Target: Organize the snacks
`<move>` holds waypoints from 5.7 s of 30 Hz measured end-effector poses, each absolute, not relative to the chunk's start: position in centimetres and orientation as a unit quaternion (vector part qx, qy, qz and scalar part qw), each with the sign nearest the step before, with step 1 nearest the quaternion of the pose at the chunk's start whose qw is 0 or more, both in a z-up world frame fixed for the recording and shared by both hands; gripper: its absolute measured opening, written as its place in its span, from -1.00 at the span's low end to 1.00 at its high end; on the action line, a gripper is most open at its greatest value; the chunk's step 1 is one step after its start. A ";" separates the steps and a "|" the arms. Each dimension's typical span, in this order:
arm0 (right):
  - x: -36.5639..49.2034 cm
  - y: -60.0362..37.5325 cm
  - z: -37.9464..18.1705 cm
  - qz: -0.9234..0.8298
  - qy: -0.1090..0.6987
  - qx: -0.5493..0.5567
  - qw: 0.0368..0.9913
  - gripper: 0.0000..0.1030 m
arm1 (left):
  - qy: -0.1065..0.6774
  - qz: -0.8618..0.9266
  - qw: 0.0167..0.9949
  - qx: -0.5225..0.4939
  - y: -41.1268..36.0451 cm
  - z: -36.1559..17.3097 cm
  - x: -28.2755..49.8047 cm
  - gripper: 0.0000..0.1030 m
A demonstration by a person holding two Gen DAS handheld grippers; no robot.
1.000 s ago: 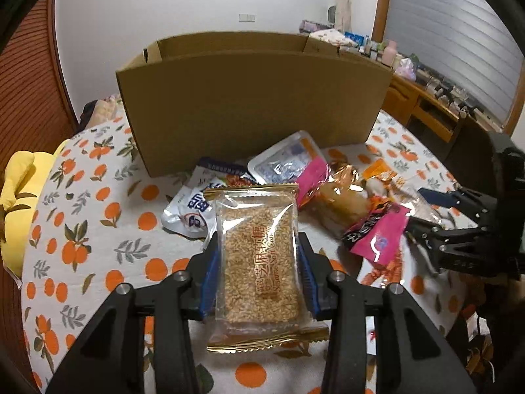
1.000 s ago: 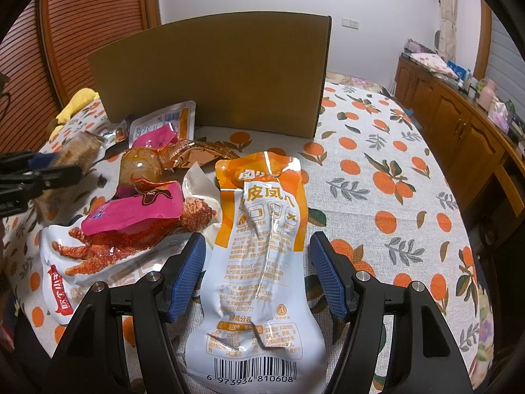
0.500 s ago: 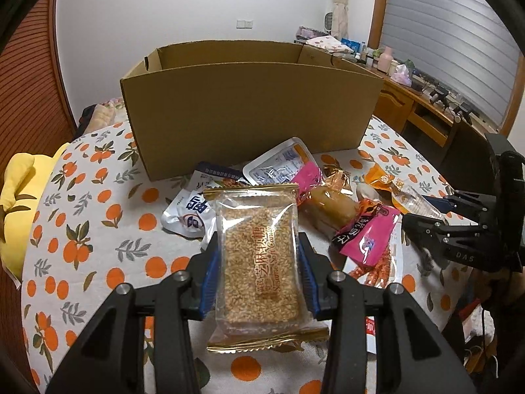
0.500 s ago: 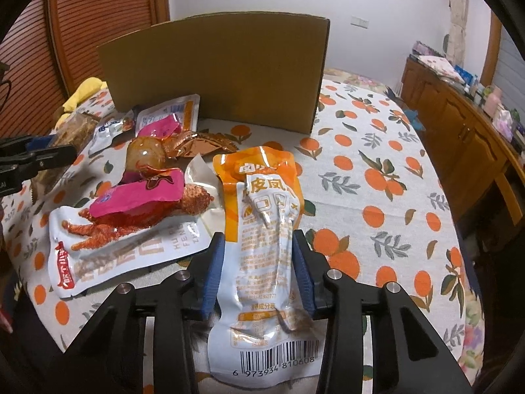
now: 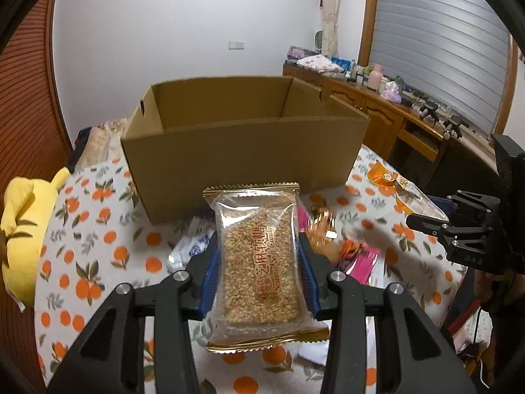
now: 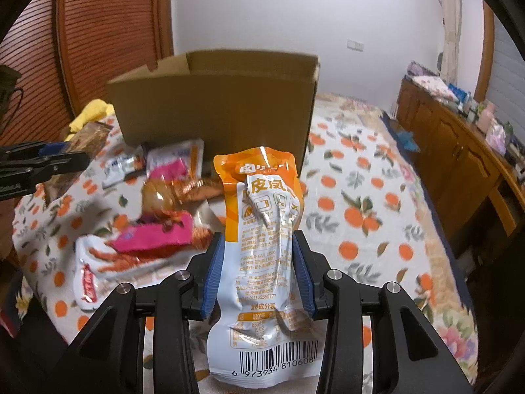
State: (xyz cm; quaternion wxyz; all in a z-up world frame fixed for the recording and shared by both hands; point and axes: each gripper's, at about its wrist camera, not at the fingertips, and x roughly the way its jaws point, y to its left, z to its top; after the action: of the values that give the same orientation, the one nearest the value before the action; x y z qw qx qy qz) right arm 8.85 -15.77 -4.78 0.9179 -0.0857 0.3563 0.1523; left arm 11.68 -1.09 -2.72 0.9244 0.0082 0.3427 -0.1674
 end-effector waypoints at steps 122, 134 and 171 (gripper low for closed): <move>11.3 -10.4 -2.7 0.224 0.345 -0.087 0.907 0.15 | 0.355 -0.155 0.921 0.041 0.7 -3.0 12.3 0.39; 11.6 -8.3 -5.5 0.258 0.373 -0.084 0.887 0.10 | 0.383 -0.141 0.912 0.043 1.6 -6.1 11.9 0.39; 12.6 -5.7 -8.8 0.255 0.382 -0.113 0.881 -0.26 | 0.422 -0.139 0.894 0.054 1.5 -9.0 16.8 0.38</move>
State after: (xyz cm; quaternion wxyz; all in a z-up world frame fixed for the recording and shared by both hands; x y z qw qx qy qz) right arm 12.61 -5.75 -8.79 0.8811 -0.1131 0.3821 0.2546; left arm 16.84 1.55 -9.02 0.8943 0.0538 0.4219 -0.1388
